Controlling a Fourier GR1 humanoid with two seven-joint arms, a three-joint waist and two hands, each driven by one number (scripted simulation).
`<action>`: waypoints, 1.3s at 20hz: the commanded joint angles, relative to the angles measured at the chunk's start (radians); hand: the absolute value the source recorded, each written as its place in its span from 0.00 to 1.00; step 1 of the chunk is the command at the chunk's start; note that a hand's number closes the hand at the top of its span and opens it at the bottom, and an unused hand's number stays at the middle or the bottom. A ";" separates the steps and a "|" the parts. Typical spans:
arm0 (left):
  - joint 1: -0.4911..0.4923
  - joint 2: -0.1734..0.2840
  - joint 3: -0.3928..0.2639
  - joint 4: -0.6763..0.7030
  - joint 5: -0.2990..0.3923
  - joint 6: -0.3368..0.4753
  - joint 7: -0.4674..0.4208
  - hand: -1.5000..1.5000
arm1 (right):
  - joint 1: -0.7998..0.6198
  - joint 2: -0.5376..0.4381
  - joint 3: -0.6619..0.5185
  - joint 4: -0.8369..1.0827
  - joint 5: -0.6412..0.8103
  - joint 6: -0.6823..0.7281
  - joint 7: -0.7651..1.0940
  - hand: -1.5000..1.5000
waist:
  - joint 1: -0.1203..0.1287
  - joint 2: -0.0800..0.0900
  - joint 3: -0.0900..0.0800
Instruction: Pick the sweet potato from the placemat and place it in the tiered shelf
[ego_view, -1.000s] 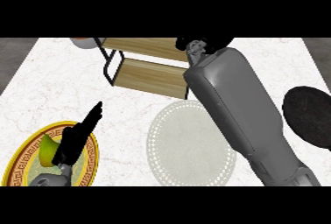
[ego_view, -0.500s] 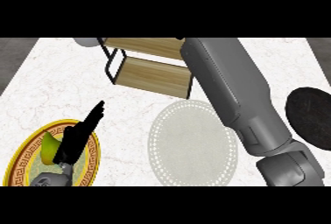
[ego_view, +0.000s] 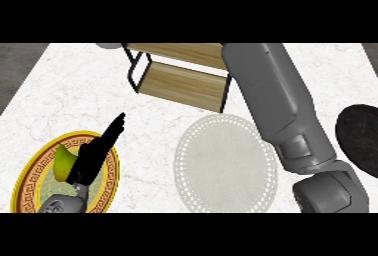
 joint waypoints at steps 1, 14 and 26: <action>-0.019 0.001 -0.015 -0.005 -0.007 -0.013 0.017 0.50 | 0.020 0.003 -0.088 -0.016 -0.187 -0.190 -0.106 0.00 | 0.019 0.002 0.001; 0.026 0.009 0.040 0.039 -0.006 0.020 -0.007 0.50 | 0.041 0.003 -0.052 -0.014 -0.178 -0.748 -0.330 0.00 | -0.074 -0.032 -0.003; 0.107 0.006 0.078 0.022 0.006 0.051 -0.014 0.50 | 0.414 0.003 0.050 -0.410 -0.065 -0.619 -0.132 0.00 | -0.177 -0.069 -0.002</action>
